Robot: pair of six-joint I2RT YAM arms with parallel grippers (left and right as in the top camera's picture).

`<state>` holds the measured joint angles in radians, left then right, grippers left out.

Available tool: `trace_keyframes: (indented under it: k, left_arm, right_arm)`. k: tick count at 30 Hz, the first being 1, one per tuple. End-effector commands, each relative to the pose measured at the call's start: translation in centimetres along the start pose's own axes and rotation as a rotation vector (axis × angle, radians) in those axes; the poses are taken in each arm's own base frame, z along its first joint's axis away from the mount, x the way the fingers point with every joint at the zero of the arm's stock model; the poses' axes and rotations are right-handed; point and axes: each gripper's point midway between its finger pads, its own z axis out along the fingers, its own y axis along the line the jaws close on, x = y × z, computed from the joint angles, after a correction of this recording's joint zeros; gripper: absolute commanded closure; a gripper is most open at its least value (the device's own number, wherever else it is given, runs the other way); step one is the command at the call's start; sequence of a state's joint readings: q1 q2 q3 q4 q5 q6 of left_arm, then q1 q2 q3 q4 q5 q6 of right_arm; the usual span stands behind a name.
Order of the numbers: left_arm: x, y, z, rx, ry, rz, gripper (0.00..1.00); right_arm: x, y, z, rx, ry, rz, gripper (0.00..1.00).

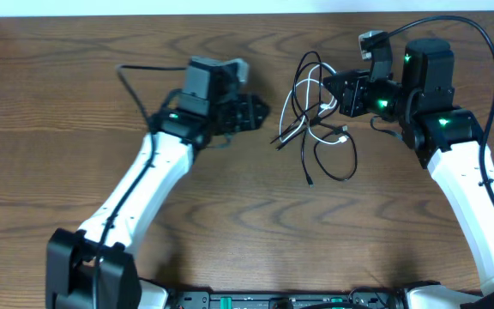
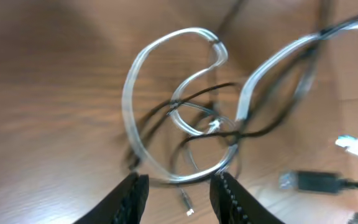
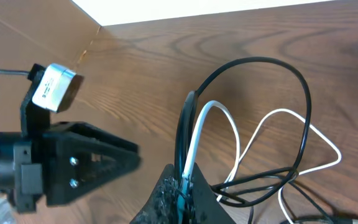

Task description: Untangle cables

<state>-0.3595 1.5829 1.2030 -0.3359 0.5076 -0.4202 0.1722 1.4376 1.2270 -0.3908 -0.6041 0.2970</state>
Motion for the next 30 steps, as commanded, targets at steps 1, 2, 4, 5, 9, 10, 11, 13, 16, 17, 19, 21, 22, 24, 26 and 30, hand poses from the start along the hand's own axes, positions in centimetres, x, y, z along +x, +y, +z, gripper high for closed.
trace_keyframes:
  k: [1, 2, 4, 5, 9, 10, 11, 13, 16, 17, 19, 21, 22, 24, 26, 30]
  left_arm:
    - [-0.4, -2.8, 1.4, 0.086, -0.018, -0.018, 0.62]
    - [-0.6, -3.3, 1.8, 0.098, -0.028, -0.018, 0.62]
    - [-0.9, -3.2, 2.9, 0.084, -0.047, -0.046, 0.62]
    - [-0.8, -2.9, 3.5, 0.068, -0.048, -0.068, 0.62]
    - [-0.2, -2.6, 6.1, 0.066, -0.037, -0.107, 0.62]
    - [-0.1, -2.5, 6.8, 0.066, -0.035, -0.107, 0.62]
    - [0.1, -2.5, 7.4, 0.066, -0.031, -0.109, 0.62]
    - [0.6, -2.3, 8.6, 0.068, -0.022, -0.119, 0.62]
    - [0.7, -1.8, 10.0, 0.061, -0.029, -0.148, 0.63]
    - [0.6, -1.8, 10.1, 0.066, -0.034, -0.152, 0.63]
    - [0.3, -1.9, 10.1, 0.070, -0.047, -0.154, 0.63]
    - [-0.1, -1.8, 10.1, 0.060, -0.067, -0.152, 0.64]
    - [-0.3, -1.5, 10.1, 0.045, -0.079, -0.153, 0.64]
    - [-0.8, -0.4, 10.0, -0.014, -0.115, -0.159, 0.67]
    - [-1.3, 0.8, 9.9, -0.077, -0.157, -0.164, 0.67]
    - [-2.5, 4.1, 9.1, -0.255, -0.258, -0.176, 0.72]
  right_arm:
    - [0.0, -0.2, -0.1, 0.007, 0.002, 0.026, 0.99]
    - [0.1, -0.2, -0.1, 0.008, 0.004, 0.027, 0.99]
    - [0.1, -0.2, -0.1, 0.008, 0.005, 0.027, 0.99]
    - [0.1, -0.2, -0.1, 0.008, 0.005, 0.027, 0.99]
    - [0.1, -0.2, -0.1, 0.008, 0.006, 0.016, 0.99]
    - [0.1, -0.2, -0.1, 0.008, 0.006, 0.016, 0.99]
    - [0.1, -0.2, -0.1, 0.008, 0.006, 0.016, 0.99]
    - [0.2, -0.2, -0.1, 0.008, 0.008, 0.018, 0.99]
    - [0.5, -0.3, -0.1, 0.012, 0.020, 0.008, 0.99]
    - [0.5, -0.3, -0.1, 0.012, 0.022, 0.004, 0.99]
    - [0.6, -0.4, -0.1, 0.014, 0.025, 0.000, 0.99]
    - [0.6, -0.4, -0.1, 0.015, 0.025, -0.003, 0.99]
    - [0.6, -0.4, -0.1, 0.015, 0.025, -0.003, 0.99]
    - [0.7, -0.4, -0.1, 0.016, 0.030, 0.001, 0.99]
    - [1.1, -0.5, -0.1, 0.020, 0.042, 0.009, 0.99]
    - [1.8, -1.3, -0.4, 0.045, 0.070, 0.042, 0.99]
